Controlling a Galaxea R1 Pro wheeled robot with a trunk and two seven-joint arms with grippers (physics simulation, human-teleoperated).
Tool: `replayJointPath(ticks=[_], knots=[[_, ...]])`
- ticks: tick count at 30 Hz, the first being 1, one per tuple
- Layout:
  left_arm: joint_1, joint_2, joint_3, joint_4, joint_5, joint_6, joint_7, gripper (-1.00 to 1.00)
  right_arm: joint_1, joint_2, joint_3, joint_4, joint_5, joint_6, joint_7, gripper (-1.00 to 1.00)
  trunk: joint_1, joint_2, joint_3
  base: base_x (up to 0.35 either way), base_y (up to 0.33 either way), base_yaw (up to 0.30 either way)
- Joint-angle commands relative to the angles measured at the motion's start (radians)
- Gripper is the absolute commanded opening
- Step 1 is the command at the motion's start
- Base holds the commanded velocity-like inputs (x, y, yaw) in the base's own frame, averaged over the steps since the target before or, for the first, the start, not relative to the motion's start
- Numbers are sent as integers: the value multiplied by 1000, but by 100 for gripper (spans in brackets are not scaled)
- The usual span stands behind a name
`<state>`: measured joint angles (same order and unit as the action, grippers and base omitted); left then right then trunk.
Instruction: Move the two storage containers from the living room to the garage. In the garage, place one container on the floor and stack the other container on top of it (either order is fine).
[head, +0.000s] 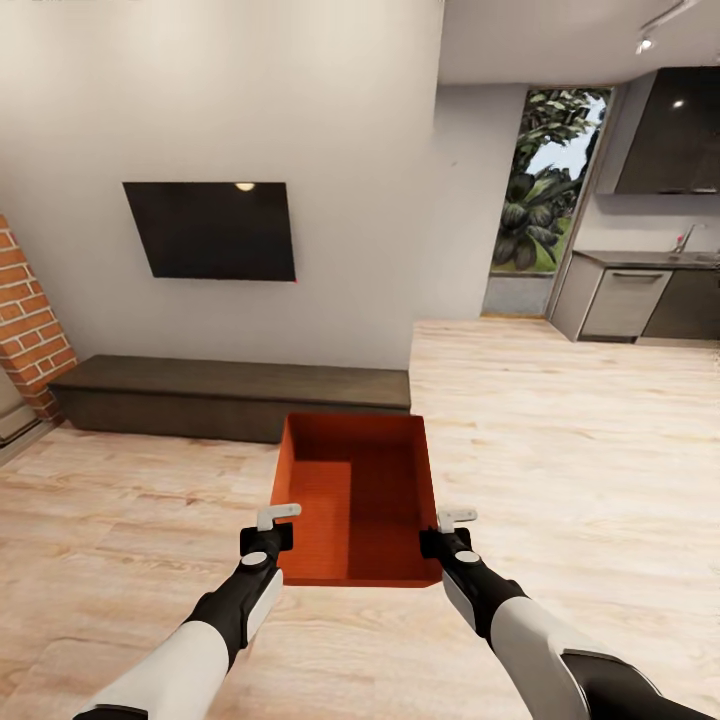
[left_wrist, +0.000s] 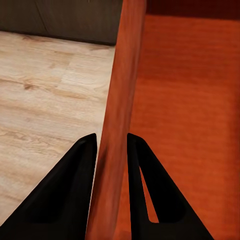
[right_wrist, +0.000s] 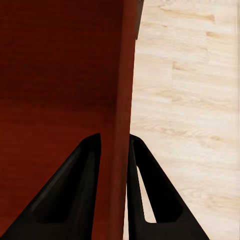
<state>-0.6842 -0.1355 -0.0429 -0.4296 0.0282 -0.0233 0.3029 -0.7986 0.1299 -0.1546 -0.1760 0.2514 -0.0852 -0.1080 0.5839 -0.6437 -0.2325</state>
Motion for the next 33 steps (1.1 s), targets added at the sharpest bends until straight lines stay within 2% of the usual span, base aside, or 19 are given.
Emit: replayJointPath(ticks=[1, 33], knots=[[-1, 19, 9, -3, -16, -78, 22, -100, -1, 0, -31, 4, 5, -4, -2, -100, 0, -1, 0, 0, 0, -85], [-1, 20, 9, -3, -14, -78, 22, -100, -1, 0, -31, 4, 5, -4, -2, -100, 0, -1, 48, 0, 0, -85]])
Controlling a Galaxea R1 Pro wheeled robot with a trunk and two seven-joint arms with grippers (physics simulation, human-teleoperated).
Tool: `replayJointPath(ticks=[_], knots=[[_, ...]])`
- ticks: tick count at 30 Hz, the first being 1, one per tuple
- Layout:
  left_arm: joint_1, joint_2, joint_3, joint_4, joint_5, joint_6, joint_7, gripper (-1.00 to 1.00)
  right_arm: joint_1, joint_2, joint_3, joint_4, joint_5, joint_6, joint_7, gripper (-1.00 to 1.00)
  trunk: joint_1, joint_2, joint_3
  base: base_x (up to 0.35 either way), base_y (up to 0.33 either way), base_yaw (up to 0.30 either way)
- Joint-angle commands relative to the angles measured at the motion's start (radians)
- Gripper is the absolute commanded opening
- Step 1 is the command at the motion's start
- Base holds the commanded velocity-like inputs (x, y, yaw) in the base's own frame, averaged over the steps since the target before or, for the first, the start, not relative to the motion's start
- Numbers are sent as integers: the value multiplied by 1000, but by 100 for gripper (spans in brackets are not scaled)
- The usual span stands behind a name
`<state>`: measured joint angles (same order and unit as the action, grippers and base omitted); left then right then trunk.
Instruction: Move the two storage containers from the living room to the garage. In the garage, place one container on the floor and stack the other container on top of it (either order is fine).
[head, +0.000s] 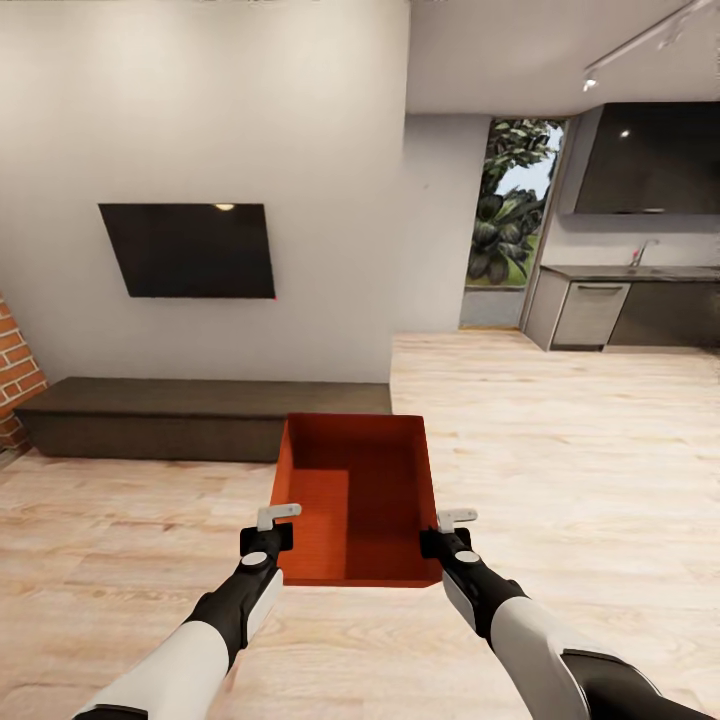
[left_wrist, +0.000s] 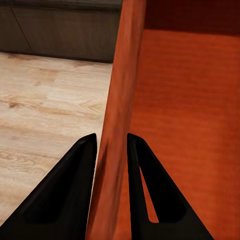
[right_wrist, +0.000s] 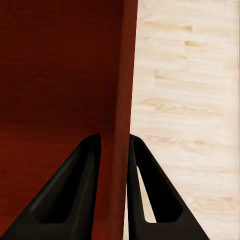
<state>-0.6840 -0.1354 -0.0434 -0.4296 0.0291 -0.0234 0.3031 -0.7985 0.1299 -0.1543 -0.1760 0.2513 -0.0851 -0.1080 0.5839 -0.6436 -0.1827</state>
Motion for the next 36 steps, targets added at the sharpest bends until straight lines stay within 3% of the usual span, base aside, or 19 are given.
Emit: replayJointPath(ticks=[1, 36], knots=[[-1, 20, 10, -3, -16, -78, 22, -100, -1, 0, -31, 4, 5, -4, -2, -100, 0, -1, 0, 0, 0, -85], [-1, 25, 10, -3, -15, -78, 22, -100, -1, 0, -31, 4, 5, -2, -2, -100, 0, -1, 53, 0, 0, -90]])
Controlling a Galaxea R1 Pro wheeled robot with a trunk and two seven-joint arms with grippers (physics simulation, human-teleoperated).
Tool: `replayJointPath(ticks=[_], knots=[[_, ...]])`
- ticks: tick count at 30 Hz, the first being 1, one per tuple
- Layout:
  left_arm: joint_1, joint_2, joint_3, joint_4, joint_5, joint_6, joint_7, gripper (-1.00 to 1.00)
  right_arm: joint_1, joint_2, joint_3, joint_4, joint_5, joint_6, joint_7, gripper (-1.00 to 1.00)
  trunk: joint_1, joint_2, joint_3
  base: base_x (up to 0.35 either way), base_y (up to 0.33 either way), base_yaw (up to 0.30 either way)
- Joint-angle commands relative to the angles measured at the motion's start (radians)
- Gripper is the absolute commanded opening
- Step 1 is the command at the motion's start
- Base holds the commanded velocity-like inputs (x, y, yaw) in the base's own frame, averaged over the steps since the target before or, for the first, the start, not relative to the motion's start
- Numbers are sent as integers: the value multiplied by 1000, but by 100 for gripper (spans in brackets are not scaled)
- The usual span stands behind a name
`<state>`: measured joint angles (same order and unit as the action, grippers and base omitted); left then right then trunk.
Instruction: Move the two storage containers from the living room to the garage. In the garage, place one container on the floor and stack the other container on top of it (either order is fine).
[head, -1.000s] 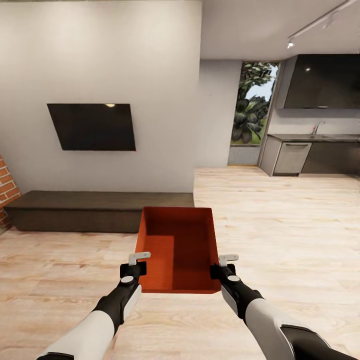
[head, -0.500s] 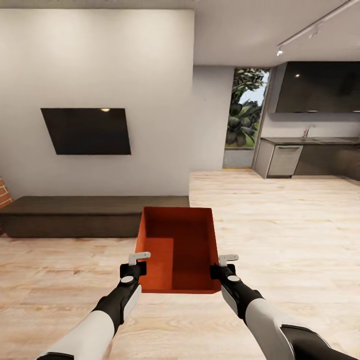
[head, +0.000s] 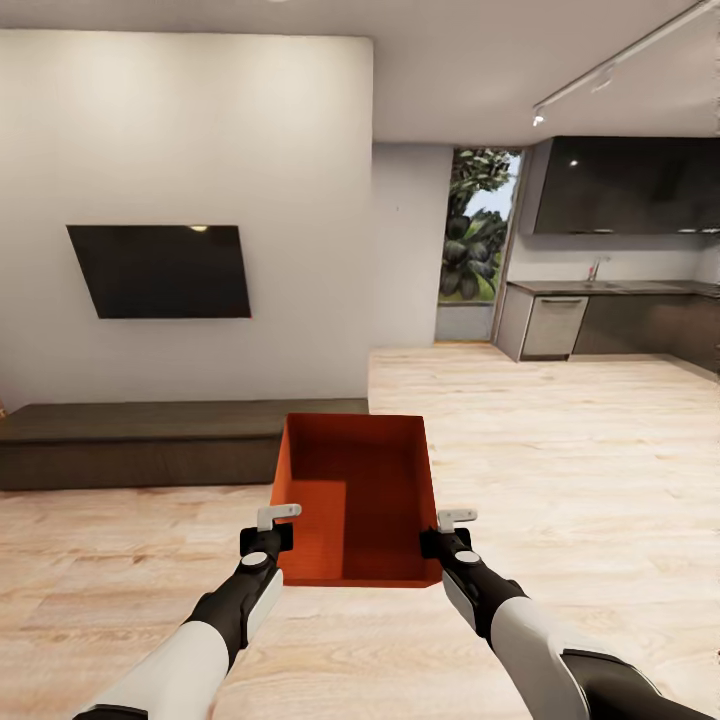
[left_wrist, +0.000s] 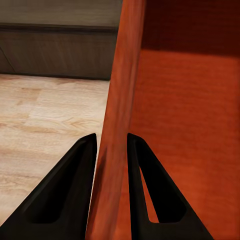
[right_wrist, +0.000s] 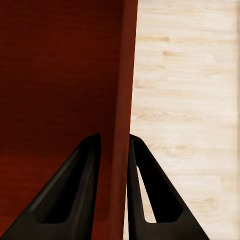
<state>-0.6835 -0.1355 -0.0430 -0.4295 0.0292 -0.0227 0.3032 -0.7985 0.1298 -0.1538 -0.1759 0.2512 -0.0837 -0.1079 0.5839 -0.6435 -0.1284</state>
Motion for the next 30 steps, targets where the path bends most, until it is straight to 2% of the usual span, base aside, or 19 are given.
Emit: replayJointPath(ticks=[1, 10, 30], knots=[[-1, 25, 9, -3, -15, -79, 22, -100, -1, 1, -32, 4, 5, -4, -3, -100, 0, -1, 0, 0, 0, -94], [-1, 25, 9, -3, -15, -79, 22, -100, -1, -1, -32, 4, 5, -1, -2, -100, 0, -1, 12, 0, 0, -86], [-1, 25, 9, -3, -15, -79, 22, -100, -1, -1, -32, 4, 5, -1, -3, -100, 0, -1, 13, 0, 0, -2]])
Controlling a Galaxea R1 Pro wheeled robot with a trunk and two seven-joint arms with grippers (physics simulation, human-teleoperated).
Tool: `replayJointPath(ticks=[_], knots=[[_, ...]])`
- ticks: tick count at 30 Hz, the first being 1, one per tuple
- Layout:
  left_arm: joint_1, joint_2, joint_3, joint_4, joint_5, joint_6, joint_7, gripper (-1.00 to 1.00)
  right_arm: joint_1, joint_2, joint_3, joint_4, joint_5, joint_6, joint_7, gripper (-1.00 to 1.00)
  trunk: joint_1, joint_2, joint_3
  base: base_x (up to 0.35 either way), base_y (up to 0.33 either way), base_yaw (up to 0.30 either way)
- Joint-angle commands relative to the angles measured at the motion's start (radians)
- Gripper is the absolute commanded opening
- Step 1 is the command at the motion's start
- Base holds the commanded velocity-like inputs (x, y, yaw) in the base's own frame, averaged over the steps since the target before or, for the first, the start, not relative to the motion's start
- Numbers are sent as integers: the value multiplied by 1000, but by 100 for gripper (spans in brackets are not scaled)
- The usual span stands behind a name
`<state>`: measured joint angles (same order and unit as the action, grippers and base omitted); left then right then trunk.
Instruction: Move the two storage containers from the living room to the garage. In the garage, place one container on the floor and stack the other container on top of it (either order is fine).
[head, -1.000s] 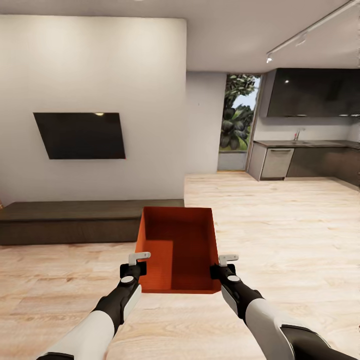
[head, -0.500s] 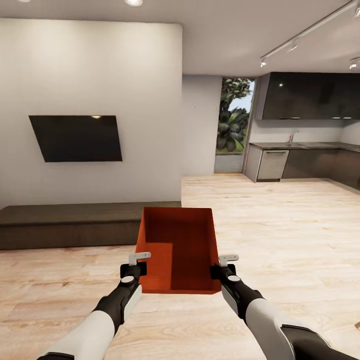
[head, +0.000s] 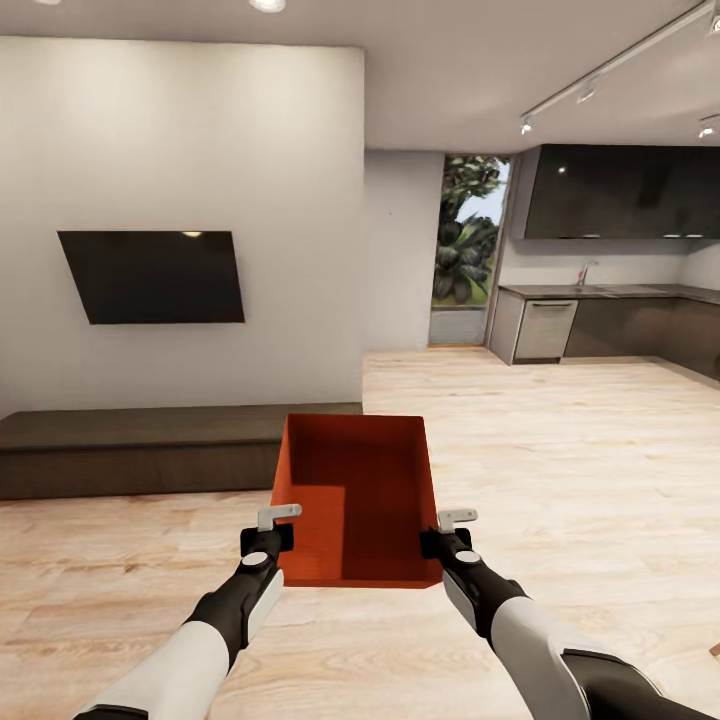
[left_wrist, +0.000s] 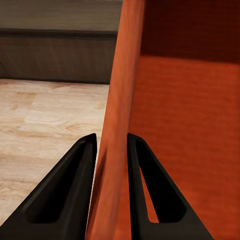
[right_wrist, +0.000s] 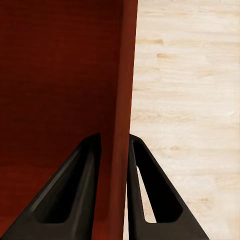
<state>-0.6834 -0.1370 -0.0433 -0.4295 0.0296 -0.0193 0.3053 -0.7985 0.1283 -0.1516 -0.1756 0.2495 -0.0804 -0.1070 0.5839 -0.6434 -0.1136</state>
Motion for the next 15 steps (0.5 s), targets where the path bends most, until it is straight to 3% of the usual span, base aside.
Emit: replayJointPath(ticks=[1, 15], knots=[[-1, 27, 10, -3, -16, -82, 20, -100, -1, 0, -34, 4, 7, -5, -3, -100, 0, -2, -2, 0, 0, 0], [-2, 28, 10, -2, -14, -82, 19, -100, -1, 2, -34, 4, 7, -4, -3, -100, 0, -2, 16, 0, 0, -112]])
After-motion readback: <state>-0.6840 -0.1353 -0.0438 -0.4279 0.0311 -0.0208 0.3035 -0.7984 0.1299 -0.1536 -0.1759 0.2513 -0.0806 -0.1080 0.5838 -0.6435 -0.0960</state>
